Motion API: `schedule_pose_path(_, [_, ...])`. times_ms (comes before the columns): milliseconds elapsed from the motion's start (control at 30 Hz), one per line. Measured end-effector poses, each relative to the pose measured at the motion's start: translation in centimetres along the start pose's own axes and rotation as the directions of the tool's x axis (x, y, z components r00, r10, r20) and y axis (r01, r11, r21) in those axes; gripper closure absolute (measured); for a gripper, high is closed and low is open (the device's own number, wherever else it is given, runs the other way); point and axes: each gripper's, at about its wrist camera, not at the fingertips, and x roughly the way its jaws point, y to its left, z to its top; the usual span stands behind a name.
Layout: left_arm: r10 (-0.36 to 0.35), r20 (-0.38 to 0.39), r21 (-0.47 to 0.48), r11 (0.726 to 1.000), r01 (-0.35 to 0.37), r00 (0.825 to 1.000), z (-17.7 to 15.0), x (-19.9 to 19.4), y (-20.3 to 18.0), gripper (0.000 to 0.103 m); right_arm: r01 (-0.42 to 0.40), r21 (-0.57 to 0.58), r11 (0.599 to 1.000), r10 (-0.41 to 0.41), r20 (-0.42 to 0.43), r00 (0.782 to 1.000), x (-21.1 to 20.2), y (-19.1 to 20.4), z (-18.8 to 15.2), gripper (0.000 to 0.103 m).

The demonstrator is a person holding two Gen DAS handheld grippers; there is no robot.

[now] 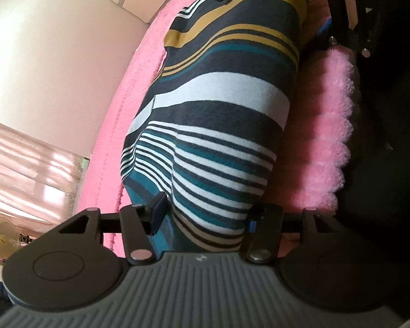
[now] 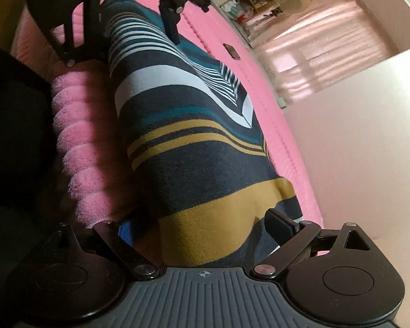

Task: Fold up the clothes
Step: 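Grasp the folded striped sweater's sides with both grippers and lift it, then carry the held sweater with both grippers toward the navy clothes stack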

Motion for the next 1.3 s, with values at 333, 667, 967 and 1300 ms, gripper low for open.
schedule_pose_path(333, [0.032, 0.018, 0.055, 0.998, -0.033, 0.999, 0.0, 0.3, -0.5, 0.048, 0.014, 0.042, 0.999, -0.01, -0.085, 0.996, 1.0, -0.2, 1.4, 0.0])
schedule_pose_path(667, [0.037, 0.028, 0.057, 0.998, -0.039, 0.999, 0.0, 0.7, -0.5, 0.047, 0.067, -0.098, 0.993, -0.068, -0.015, 0.998, 0.5, 1.5, 1.0, 0.001])
schedule_pose_path(967, [-0.049, -0.002, 0.045, 0.998, 0.049, 0.999, 0.7, 1.0, 0.9, 0.063, 0.007, -0.094, 0.996, -0.008, -0.013, 1.0, 1.1, -0.6, 1.7, 0.061])
schedule_pose_path(1300, [-0.053, 0.028, 0.099, 0.994, 0.05, 0.998, 2.1, -0.6, 4.3, 0.072, 0.021, -0.047, 0.999, -0.021, -0.001, 1.0, -0.1, -3.6, 4.4, 0.067])
